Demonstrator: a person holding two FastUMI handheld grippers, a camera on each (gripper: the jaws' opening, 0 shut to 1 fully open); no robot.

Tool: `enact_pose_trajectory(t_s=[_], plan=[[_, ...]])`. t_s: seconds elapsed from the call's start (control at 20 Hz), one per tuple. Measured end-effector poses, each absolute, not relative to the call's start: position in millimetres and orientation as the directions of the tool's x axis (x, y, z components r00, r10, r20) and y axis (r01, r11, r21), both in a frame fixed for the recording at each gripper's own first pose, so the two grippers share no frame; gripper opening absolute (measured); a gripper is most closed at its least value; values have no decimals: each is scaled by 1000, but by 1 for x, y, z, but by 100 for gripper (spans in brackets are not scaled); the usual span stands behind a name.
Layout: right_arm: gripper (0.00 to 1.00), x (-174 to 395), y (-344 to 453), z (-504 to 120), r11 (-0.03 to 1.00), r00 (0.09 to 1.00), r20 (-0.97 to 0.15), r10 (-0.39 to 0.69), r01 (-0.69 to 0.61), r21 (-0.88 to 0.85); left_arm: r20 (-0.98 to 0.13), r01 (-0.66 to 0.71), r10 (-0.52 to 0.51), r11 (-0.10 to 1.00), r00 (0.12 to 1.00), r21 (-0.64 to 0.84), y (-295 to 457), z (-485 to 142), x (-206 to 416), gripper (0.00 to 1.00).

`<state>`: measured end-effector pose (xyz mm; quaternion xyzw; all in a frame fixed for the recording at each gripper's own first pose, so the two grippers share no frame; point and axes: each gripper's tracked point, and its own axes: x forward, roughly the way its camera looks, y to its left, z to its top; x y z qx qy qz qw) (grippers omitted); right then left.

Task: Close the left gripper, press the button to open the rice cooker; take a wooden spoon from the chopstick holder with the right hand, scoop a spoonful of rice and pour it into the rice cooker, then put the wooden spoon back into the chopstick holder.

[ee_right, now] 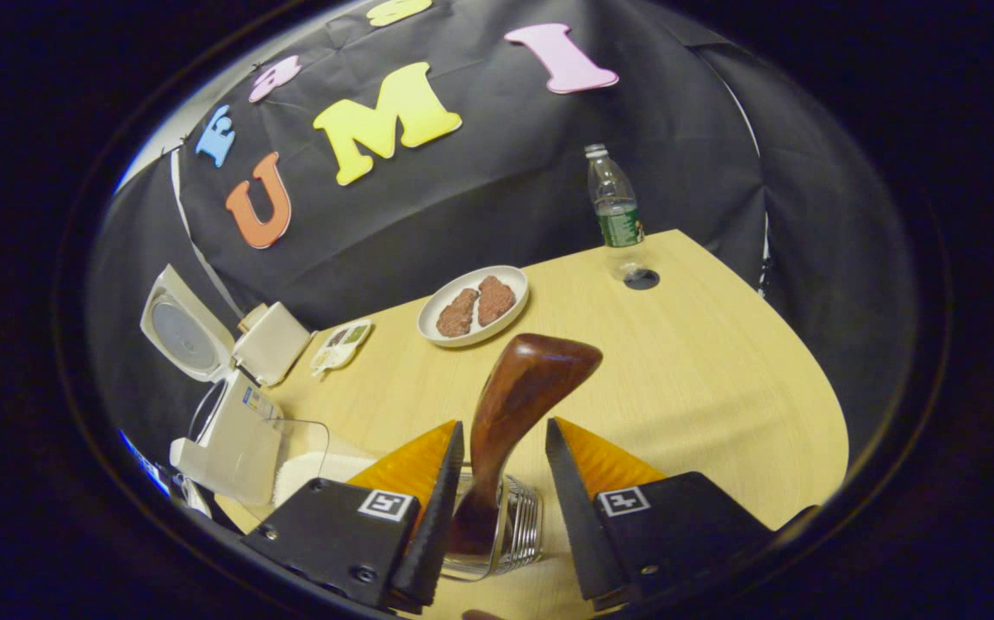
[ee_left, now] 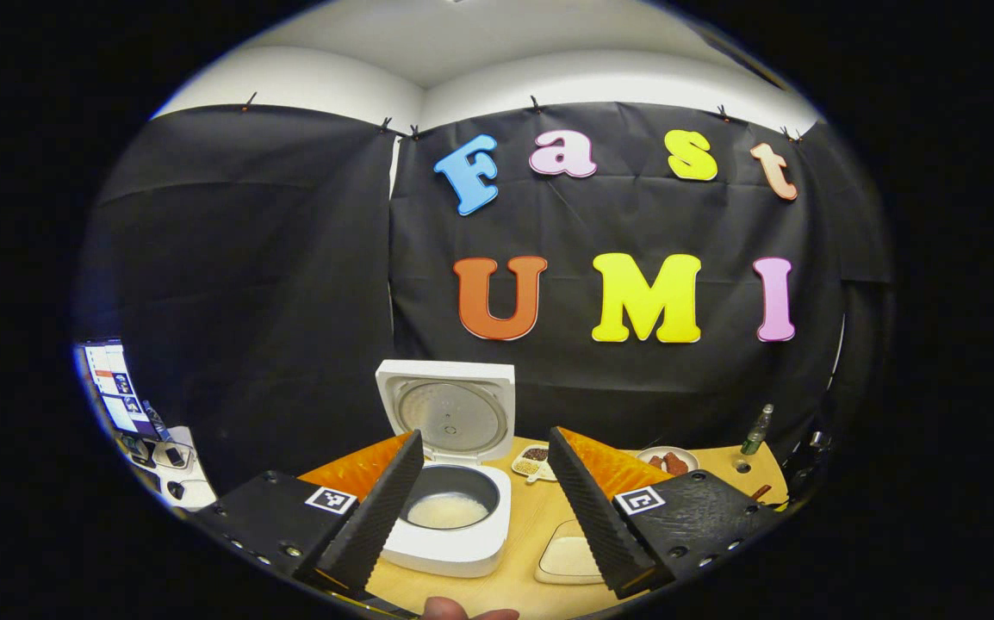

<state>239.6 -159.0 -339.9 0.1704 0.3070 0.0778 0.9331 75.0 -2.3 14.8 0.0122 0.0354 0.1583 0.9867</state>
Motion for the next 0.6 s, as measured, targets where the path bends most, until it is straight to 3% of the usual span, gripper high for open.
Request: enact_pose_trajectory(t_s=[0.05, 0.2, 0.3, 0.6], plan=[[61, 240, -158, -339, 930, 799, -545, 256, -50, 364, -68, -320, 322, 947, 944, 32, -1, 14, 73, 94], [36, 238, -155, -334, 929, 793, -542, 276, -75, 363, -66, -337, 338, 941, 939, 24, 2, 13, 67, 94], [26, 232, -154, -331, 927, 786, -549, 285, -81, 366, -62, -342, 343, 939, 937, 17, 4, 13, 65, 94], [20, 218, -150, -321, 935, 788, -566, 245, -37, 352, -40, -332, 332, 943, 942, 14, 19, 13, 52, 94]])
